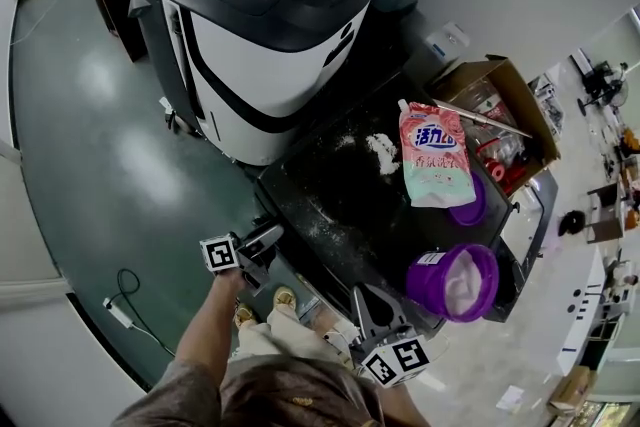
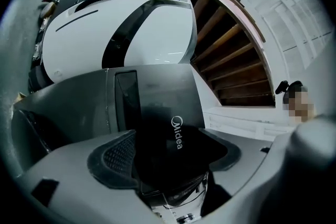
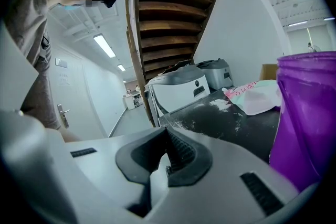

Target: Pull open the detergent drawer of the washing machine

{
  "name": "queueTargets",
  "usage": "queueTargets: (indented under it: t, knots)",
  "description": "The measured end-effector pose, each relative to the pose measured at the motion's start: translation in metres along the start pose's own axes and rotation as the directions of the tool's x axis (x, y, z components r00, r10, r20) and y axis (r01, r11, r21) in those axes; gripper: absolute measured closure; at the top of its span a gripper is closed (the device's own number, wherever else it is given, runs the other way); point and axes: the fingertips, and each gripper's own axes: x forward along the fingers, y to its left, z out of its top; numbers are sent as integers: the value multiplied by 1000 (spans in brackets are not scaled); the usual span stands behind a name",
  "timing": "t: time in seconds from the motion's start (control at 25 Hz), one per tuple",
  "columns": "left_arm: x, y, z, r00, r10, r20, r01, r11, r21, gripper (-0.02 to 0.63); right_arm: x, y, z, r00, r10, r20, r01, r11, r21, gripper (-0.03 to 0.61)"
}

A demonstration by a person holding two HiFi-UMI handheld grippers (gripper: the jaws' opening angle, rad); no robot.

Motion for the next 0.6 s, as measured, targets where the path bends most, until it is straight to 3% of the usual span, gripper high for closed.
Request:
queueTargets:
  t: [0.44, 0.6]
  knots:
    - [7, -6, 8, 989, -136, 57, 139, 989, -52, 250, 1, 4, -5, 1000, -10, -17, 10, 1000, -20, 577]
    - [7, -5, 9, 986, -151, 67, 155, 986, -56, 252, -3, 4, -8, 999, -23, -22, 23, 1000, -19, 577]
